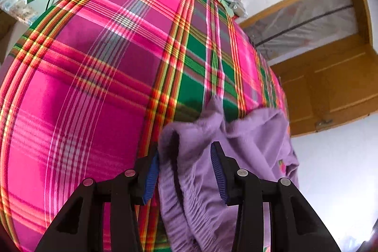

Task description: Fold clothes

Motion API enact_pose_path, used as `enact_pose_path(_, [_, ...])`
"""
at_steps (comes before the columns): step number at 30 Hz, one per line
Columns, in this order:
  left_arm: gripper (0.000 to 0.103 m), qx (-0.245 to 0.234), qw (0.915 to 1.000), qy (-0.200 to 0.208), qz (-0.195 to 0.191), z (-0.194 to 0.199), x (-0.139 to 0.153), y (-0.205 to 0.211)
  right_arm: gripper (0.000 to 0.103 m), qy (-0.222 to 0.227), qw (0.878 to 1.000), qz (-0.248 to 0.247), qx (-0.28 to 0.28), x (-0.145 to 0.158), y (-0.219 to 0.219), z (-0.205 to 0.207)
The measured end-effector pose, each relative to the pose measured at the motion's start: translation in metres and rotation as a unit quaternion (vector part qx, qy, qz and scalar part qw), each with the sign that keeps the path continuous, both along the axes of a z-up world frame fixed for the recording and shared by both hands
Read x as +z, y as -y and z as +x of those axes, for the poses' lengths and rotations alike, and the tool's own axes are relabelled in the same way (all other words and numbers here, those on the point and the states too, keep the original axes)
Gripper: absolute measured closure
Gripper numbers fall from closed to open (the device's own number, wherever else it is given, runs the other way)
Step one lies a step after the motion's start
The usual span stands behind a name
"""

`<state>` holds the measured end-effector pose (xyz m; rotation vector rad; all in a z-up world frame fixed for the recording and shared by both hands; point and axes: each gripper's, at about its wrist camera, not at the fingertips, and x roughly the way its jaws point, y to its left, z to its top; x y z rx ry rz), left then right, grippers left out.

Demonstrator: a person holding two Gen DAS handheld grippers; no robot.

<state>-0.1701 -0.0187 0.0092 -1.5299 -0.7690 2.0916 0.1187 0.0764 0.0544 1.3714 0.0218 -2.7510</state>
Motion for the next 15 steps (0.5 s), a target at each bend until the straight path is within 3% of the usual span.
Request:
enact_pose_path(4, [0.059, 0.019, 0.9995, 0.011, 0.022, 0.000, -0.005, 0.001, 0.074, -0.007, 1.000, 0.018, 0.003, 0.000, 0.003, 0.002])
enact_pose_path(15, [0.059, -0.010, 0.9988, 0.035, 0.031, 0.003, -0.005, -0.009, 0.074, -0.004, 1.000, 0.016, -0.012, 0.000, -0.001, 0.004])
